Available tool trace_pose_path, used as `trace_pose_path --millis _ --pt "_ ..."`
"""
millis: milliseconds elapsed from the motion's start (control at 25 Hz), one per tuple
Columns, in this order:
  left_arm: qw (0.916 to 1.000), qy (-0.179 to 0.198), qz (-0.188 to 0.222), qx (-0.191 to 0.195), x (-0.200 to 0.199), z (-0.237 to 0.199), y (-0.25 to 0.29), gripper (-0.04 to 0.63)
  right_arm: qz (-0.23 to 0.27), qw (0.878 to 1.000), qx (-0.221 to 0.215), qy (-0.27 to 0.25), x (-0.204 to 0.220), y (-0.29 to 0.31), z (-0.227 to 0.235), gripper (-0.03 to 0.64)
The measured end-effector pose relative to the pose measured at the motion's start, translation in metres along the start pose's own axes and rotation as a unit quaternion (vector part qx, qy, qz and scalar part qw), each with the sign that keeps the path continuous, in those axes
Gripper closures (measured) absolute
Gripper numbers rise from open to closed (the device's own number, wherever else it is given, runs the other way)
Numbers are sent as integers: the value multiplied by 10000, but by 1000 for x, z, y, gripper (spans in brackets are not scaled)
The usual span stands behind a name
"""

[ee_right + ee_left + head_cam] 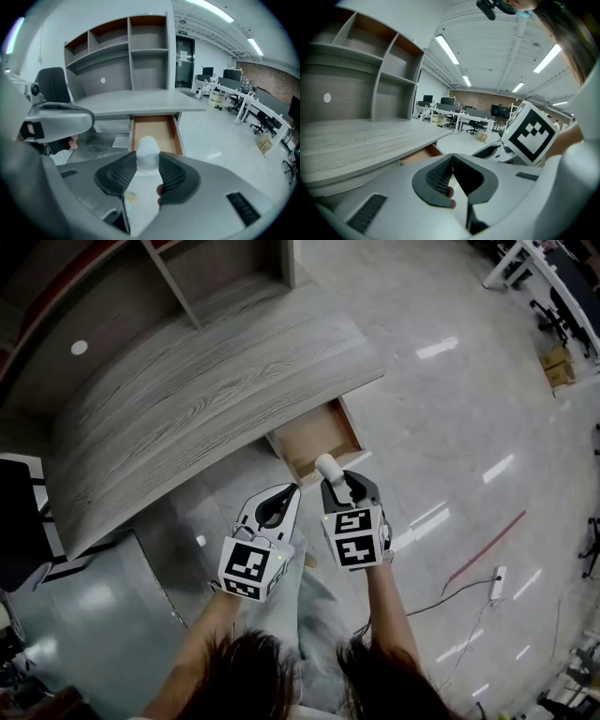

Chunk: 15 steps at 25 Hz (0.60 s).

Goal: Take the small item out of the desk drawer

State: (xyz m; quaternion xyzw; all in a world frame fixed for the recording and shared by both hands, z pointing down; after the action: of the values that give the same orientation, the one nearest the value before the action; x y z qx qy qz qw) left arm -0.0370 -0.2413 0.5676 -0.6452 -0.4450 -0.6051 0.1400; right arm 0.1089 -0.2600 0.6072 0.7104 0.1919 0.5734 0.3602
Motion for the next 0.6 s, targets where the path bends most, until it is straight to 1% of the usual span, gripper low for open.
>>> trace_pose_path --millis 480,600 --pt "9997 82 117 -187 -28 22 -28 578 392 9991 92 91 -16 -50 2 456" --pt "9995 96 179 -226 -37 28 -31 578 486 9986 98 194 -19 -62 3 456"
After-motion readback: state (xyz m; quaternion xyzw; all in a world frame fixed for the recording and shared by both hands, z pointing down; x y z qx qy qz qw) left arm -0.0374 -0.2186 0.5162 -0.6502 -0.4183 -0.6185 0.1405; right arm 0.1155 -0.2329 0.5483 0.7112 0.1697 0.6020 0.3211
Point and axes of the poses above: the fingertips, and each gripper's own axes: y forward along the fingers, z to its right, x out of its underside, the point moved 8 cm from there along -y, backward along the fingers, and after that the axes turned 8 degrees about x, right-handed, at the moved point
